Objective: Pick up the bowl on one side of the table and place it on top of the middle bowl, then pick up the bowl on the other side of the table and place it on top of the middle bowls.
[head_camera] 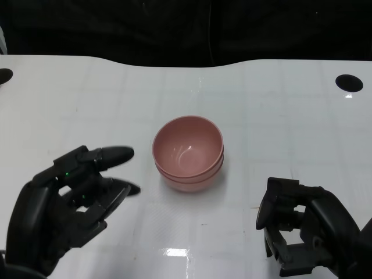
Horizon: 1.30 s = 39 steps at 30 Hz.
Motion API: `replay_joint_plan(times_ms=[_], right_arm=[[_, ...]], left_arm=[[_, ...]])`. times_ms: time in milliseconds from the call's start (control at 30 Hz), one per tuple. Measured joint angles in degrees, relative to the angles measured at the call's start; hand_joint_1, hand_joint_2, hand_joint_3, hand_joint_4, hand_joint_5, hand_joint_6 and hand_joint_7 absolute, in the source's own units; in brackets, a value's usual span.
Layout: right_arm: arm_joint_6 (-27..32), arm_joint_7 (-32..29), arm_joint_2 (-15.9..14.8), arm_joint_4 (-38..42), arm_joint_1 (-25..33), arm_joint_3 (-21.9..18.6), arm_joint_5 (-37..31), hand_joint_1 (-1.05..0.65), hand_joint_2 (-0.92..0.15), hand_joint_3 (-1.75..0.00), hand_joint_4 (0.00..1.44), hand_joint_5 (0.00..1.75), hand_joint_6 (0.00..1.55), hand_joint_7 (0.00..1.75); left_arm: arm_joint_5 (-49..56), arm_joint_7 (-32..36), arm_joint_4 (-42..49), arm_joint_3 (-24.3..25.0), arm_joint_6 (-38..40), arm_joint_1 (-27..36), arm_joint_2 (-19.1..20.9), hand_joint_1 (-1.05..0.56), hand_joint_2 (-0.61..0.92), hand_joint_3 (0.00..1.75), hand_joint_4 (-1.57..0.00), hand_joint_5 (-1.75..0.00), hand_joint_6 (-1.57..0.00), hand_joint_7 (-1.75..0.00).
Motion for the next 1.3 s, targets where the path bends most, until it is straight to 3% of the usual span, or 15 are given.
replay_joint_plan(times_ms=[33, 67, 233, 367, 500, 1300], right_arm=[[0.00, 0.12, -0.01, -0.04, 0.06, -0.18, 0.06, -0.04, -0.35, -1.47, 0.88, 1.64, 0.83, 1.37], [0.00, 0.22, -0.04, -0.07, 0.12, -0.34, 0.13, -0.04, -0.35, -1.47, 0.88, 1.64, 0.83, 1.37], [0.00, 0.72, -0.18, -0.15, 0.30, -0.56, 0.25, -0.04, -0.36, -1.44, 0.86, 1.62, 0.82, 1.36], [0.02, 0.71, -0.17, -0.23, 0.32, -0.57, 0.24, -0.04, -0.35, -1.44, 0.86, 1.62, 0.82, 1.35], [0.16, 0.70, -0.17, -0.27, 0.31, -0.59, 0.25, -0.03, -0.35, -1.45, 0.85, 1.62, 0.81, 1.35], [-0.21, 0.67, -0.22, 0.12, 0.00, -0.82, -0.24, -0.07, -0.37, -1.41, 0.85, 1.59, 0.81, 1.35]], left_arm=[[-1.34, -0.10, 0.00, 0.20, 1.17, 0.03, -0.24, -0.17, 0.58, 0.95, -0.69, -1.44, -0.73, -1.13], [-2.17, -0.13, 0.02, 0.41, 2.02, 0.03, -0.45, -0.16, 0.54, 1.02, -0.68, -1.46, -0.73, -1.15], [-7.95, -1.37, 0.91, 1.94, 6.21, -0.61, -0.84, -0.13, 0.51, 1.16, -0.79, -1.58, -0.80, -1.23], [-11.17, -1.90, 1.33, 2.70, 10.46, -0.76, -0.77, -0.13, 0.48, 1.20, -0.78, -1.72, -0.77, -1.44], [-12.41, -1.86, 1.26, 3.12, 13.90, -0.99, -0.66, -0.14, 0.46, 1.22, -0.78, -1.75, -0.72, -1.55], [-12.35, -1.89, 1.31, 4.29, 16.61, -2.53, -0.98, -0.15, 0.45, 1.25, -0.76, -1.75, -0.69, -1.59]])
